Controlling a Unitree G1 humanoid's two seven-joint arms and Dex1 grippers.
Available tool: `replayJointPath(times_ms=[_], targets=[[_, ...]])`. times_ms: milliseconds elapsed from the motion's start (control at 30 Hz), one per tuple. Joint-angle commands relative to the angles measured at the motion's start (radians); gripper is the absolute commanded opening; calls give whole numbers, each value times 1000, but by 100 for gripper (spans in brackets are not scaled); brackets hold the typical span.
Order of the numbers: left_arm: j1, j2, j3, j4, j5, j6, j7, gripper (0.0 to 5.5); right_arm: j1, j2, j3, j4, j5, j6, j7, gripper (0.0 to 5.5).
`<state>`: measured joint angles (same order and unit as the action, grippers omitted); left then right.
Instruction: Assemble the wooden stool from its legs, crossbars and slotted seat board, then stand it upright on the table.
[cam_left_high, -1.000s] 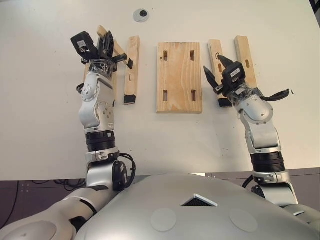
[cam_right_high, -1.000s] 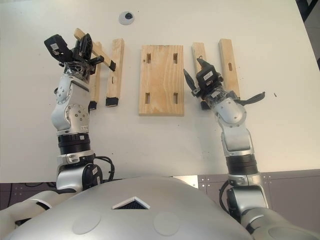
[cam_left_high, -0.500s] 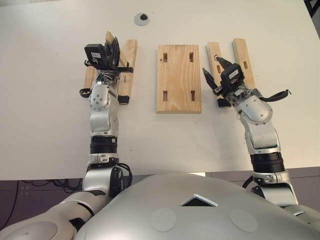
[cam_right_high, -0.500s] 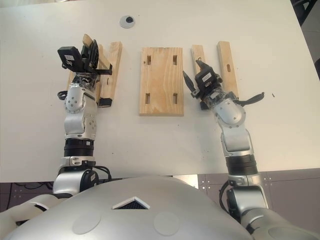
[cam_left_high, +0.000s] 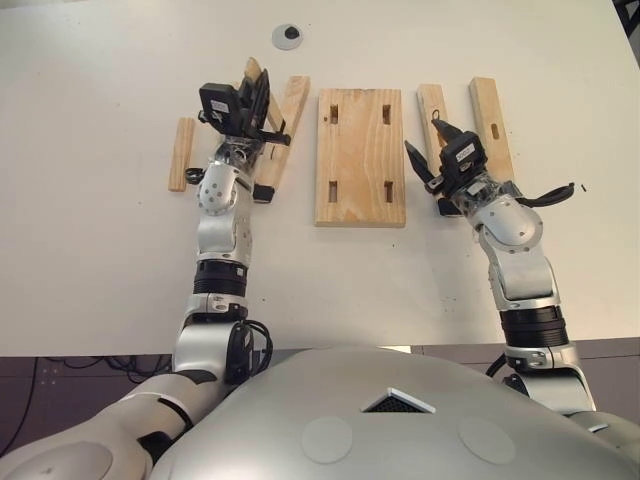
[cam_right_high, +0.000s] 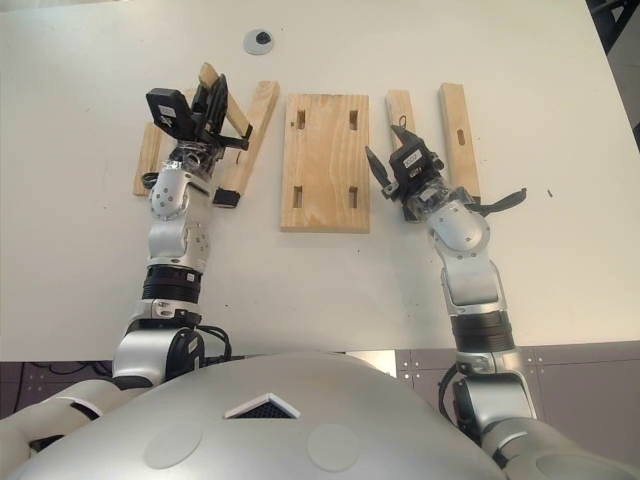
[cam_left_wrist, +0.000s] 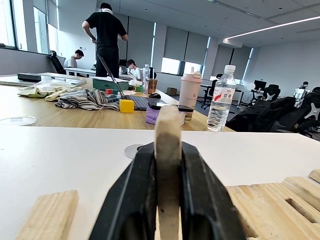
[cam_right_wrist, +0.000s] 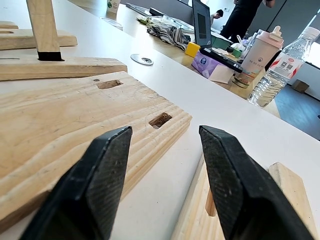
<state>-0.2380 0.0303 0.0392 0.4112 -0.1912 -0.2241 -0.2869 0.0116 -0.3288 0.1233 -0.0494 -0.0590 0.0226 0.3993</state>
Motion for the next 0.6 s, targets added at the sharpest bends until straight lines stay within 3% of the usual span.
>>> replayJointPath(times_ms=[33,67,200,433,600], targets=[[66,14,-44,38,71,65,14,38,-8,-4,8,4,-13,-12,-2,248],[75,24,-52,12,84,71,17,38,-7,-2,8,5,-15,-14,-2,248],[138,62,-65,-175,90,145,4,124,2,2,9,10,-23,-19,-9,248],[290,168,-111,-641,43,676,-28,235,20,-1,6,14,-28,-25,-20,248],[272,217,-132,-735,52,899,-21,314,44,1,2,0,-36,-24,-36,248]])
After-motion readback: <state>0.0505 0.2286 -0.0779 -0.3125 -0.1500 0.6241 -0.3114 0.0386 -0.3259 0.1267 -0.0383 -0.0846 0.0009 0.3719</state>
